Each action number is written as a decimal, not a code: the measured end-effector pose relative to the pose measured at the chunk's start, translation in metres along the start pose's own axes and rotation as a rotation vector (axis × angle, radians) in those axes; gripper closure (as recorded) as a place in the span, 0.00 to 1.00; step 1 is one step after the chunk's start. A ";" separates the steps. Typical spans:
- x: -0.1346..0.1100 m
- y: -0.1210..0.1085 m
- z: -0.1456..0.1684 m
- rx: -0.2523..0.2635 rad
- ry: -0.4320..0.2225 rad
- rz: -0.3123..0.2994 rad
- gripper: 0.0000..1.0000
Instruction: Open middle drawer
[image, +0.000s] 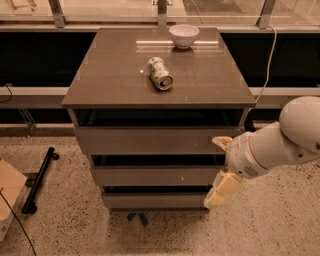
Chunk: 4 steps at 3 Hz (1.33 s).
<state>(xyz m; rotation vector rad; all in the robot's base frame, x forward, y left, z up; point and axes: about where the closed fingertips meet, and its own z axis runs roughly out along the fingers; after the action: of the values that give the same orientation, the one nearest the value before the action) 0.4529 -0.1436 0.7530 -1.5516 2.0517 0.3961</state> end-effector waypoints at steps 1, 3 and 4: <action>0.016 -0.005 0.037 -0.054 -0.038 0.013 0.00; 0.061 -0.024 0.113 -0.159 -0.084 0.082 0.00; 0.061 -0.024 0.113 -0.159 -0.084 0.082 0.00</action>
Offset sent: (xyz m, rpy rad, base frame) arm 0.0394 0.0047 -0.1302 0.1402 0.1517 0.0311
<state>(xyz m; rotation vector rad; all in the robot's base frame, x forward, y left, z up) 0.4901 -0.1395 0.6275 -1.5168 2.0661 0.6582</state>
